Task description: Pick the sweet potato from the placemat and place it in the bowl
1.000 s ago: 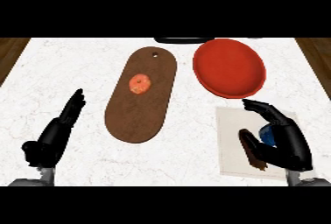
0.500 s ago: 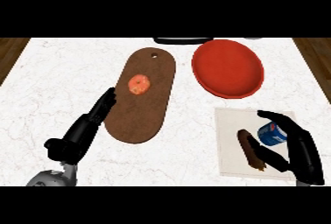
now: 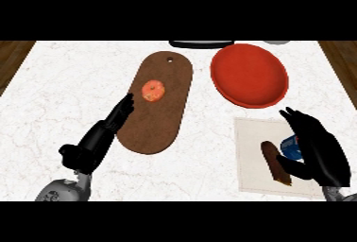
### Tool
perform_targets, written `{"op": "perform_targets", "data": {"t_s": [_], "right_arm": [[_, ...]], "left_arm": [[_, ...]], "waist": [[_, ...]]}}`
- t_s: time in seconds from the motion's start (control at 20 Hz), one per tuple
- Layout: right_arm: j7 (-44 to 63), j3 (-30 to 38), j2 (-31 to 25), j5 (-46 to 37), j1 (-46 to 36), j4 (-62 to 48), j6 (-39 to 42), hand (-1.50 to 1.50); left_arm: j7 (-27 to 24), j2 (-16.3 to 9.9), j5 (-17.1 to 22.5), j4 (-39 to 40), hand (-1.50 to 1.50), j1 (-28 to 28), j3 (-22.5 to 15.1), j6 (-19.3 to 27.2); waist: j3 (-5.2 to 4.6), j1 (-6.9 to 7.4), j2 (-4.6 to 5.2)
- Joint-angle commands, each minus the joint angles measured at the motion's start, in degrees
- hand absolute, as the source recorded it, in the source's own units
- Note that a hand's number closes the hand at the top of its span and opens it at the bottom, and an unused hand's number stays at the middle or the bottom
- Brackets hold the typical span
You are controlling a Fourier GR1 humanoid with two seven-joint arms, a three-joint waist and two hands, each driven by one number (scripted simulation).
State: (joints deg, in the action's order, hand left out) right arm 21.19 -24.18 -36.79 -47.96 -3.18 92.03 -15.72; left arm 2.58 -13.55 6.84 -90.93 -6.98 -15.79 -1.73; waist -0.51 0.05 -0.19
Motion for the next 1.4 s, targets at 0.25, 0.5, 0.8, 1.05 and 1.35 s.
{"op": "perform_targets", "data": {"t_s": [0.25,0.5,0.8,1.05,1.35], "right_arm": [[27.73,-8.21,2.86,0.27,-3.75,5.89,36.03,-1.50],[45.49,-8.30,15.90,5.48,-12.46,5.47,51.18,-1.50],[53.07,-7.88,21.35,4.85,-13.83,3.76,56.25,-1.50],[50.80,-7.78,22.44,2.03,-12.10,2.98,56.14,-1.50],[47.47,-8.46,24.12,-4.98,-12.14,2.42,55.03,-1.50]], "left_arm": [[0.23,1.29,-0.96,1.61,0.00,-1.70,-0.23,0.81],[-0.84,0.81,-0.10,0.21,0.00,-0.68,0.07,-0.74],[-0.67,-0.06,0.60,2.65,0.00,-1.57,2.46,-1.73],[0.59,3.01,-1.62,1.65,0.00,-1.78,0.70,0.78],[-0.02,3.15,-2.40,-1.12,0.00,1.44,-0.23,-0.47]], "waist": [[-0.10,0.36,0.10],[0.29,1.61,0.21],[0.33,0.30,0.22],[0.45,-0.15,0.07],[0.49,0.15,0.06]]}}
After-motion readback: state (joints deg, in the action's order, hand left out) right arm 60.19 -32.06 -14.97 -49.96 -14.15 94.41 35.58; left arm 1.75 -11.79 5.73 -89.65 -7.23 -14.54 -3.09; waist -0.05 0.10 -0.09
